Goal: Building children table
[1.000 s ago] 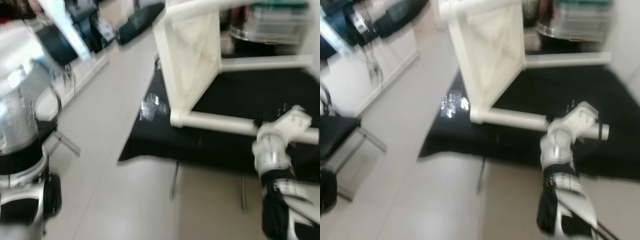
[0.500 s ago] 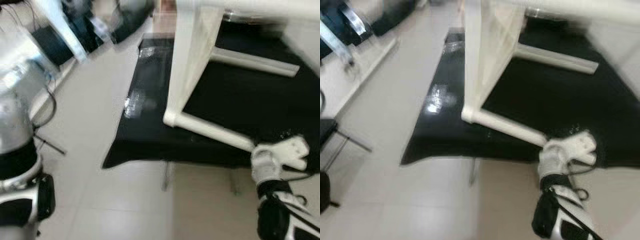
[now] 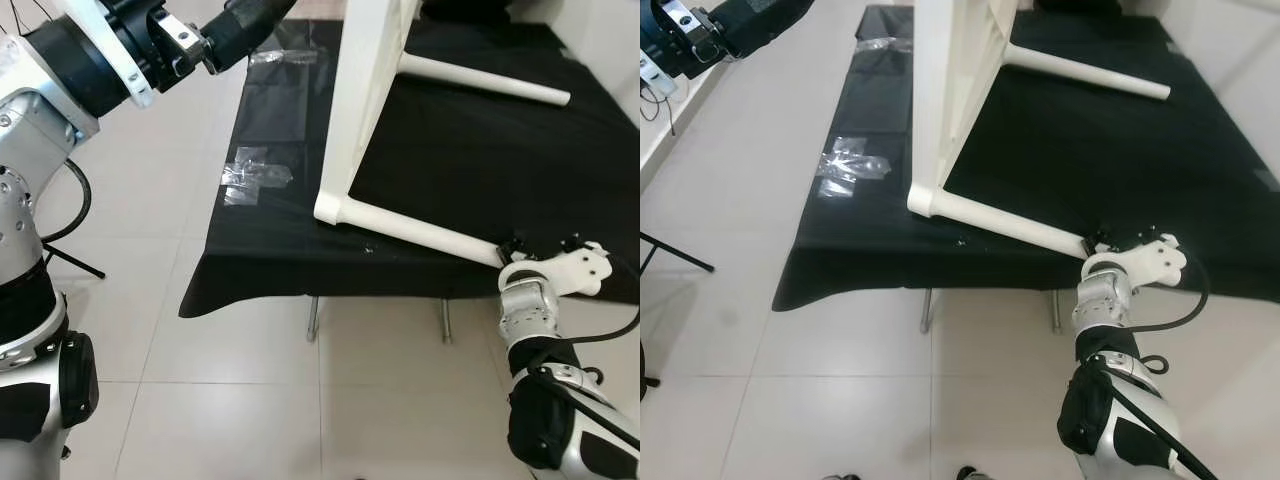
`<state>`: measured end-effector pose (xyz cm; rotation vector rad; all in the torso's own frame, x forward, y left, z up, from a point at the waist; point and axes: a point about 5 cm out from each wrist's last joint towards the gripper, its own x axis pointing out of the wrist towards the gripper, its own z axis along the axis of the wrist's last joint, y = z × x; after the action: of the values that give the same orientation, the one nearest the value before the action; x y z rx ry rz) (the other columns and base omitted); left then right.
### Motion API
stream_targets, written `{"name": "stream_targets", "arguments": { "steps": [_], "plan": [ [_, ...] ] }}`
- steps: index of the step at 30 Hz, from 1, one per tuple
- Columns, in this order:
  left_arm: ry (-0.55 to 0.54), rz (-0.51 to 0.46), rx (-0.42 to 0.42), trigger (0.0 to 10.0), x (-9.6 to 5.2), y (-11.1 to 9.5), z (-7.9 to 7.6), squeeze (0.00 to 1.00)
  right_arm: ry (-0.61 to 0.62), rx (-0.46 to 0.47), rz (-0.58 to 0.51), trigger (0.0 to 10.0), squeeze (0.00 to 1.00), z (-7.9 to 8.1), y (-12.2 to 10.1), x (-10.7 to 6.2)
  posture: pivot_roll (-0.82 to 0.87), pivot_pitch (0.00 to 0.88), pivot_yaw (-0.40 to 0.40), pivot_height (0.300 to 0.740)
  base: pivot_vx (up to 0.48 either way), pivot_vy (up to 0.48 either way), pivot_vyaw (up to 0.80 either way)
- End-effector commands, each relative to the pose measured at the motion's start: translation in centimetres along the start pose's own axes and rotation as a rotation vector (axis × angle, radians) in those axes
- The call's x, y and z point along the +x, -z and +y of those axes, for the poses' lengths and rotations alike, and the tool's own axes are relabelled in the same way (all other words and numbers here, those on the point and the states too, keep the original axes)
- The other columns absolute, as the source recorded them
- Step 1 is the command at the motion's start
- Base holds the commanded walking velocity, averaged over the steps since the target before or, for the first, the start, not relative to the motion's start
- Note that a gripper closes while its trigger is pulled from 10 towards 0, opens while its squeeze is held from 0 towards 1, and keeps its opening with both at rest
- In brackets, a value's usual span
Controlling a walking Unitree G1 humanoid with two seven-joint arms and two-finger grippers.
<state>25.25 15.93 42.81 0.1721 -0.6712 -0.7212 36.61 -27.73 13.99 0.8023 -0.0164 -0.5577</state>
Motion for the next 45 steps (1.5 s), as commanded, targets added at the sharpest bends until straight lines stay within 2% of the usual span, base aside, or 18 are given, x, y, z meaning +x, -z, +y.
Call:
{"name": "stream_targets", "arguments": {
  "steps": [1,6,10,14,17,19,21,22,30,31,32,34,36,38,39,41,42,45],
  "plan": [
    [0.012,0.0,0.006,10.0,0.0,-0.2,0.0,0.0,0.03,-0.103,0.084,10.0,0.0,-1.4,2.3,-0.6,0.08,0.246,0.018,0.74,0.0,0.0,0.0],
    [0.013,0.001,0.001,10.0,0.1,0.1,0.0,0.0,0.037,-0.235,-0.003,10.0,0.0,-1.5,0.6,-0.4,0.07,0.244,0.021,0.74,0.0,0.0,0.0],
    [0.017,-0.003,-0.004,10.0,0.1,0.1,0.0,0.0,0.036,-0.217,-0.031,10.0,0.0,-1.8,-0.2,-0.5,0.06,0.243,0.02,0.74,0.0,0.0,0.0],
    [0.021,-0.003,-0.009,10.0,0.1,0.3,0.0,0.0,-0.023,-0.132,-0.054,10.0,0.0,-1.6,-0.9,-0.9,0.06,0.241,0.02,0.74,0.0,0.0,0.0],
    [0.022,-0.003,-0.01,10.0,0.1,0.3,0.0,0.0,-0.044,-0.118,-0.063,10.0,0.0,-1.3,-1.0,-1.1,0.06,0.241,0.02,0.74,0.0,0.0,0.0],
    [0.023,-0.001,-0.01,10.0,0.1,0.4,0.0,0.0,-0.061,-0.041,-0.063,10.0,0.0,-1.2,-1.2,-1.4,0.05,0.238,0.022,0.74,0.0,0.0,0.0],
    [0.023,-0.001,-0.01,10.0,0.1,0.4,0.0,0.0,-0.07,-0.016,-0.066,10.0,0.0,-1.1,-1.4,-1.5,0.05,0.238,0.022,0.74,0.0,0.0,0.0],
    [0.022,-0.002,-0.018,10.0,0.1,0.6,0.0,0.0,-0.118,0.012,-0.095,10.0,0.0,-0.7,-2.3,-1.9,0.04,0.233,0.026,0.74,0.0,0.0,0.0],
    [0.025,-0.008,-0.029,10.0,0.1,0.9,-0.1,0.0,-0.201,0.051,-0.137,10.0,0.0,-0.5,-3.4,-2.7,0.04,0.23,0.025,0.74,0.0,0.0,0.0],
    [0.023,-0.008,-0.031,10.0,0.1,1.0,-0.2,0.0,-0.237,0.081,-0.136,10.0,0.0,-0.2,-3.4,-3.0,0.04,0.227,0.024,0.74,0.0,0.0,0.0],
    [0.022,-0.008,-0.033,10.0,0.1,1.1,-0.2,0.0,-0.267,0.156,-0.132,10.0,0.0,0.0,-3.4,-3.2,0.04,0.227,0.024,0.74,0.0,0.0,0.0],
    [0.023,-0.007,-0.032,10.0,0.2,1.1,-0.2,0.0,-0.259,0.231,-0.124,10.0,0.0,0.1,-3.4,-3.2,0.04,0.225,0.026,0.74,0.0,0.0,0.0],
    [0.023,-0.006,-0.032,10.0,0.2,1.2,-0.2,0.0,-0.257,0.267,-0.116,10.0,0.0,0.2,-3.5,-3.3,0.04,0.225,0.026,0.74,0.0,0.0,0.0],
    [0.024,-0.006,-0.032,10.0,0.2,1.2,-0.2,0.0,-0.261,0.267,-0.115,10.0,0.0,0.3,-3.6,-3.2,0.04,0.224,0.028,0.74,0.0,0.0,0.0],
    [0.026,-0.007,-0.031,10.0,0.2,1.2,-0.3,0.0,-0.255,0.219,-0.117,10.0,0.0,0.5,-3.6,-3.2,0.04,0.224,0.028,0.74,0.0,0.0,0.0],
    [0.026,-0.007,-0.03,10.0,0.2,1.2,-0.3,0.0,-0.252,0.196,-0.12,10.0,0.0,0.5,-3.6,-3.2,0.04,0.224,0.028,0.74,0.0,0.0,0.0],
    [0.027,-0.009,-0.029,10.0,0.2,1.2,-0.3,0.0,-0.213,0.155,-0.123,10.0,0.0,0.2,-3.5,-3.1,0.04,0.222,0.026,0.74,0.0,0.0,0.0],
    [0.028,-0.01,-0.029,10.0,0.2,1.2,-0.3,0.0,-0.167,0.126,-0.123,10.0,0.0,-0.3,-3.5,-3.0,0.04,0.222,0.026,0.74,0.0,0.0,0.0]
  ]
}}
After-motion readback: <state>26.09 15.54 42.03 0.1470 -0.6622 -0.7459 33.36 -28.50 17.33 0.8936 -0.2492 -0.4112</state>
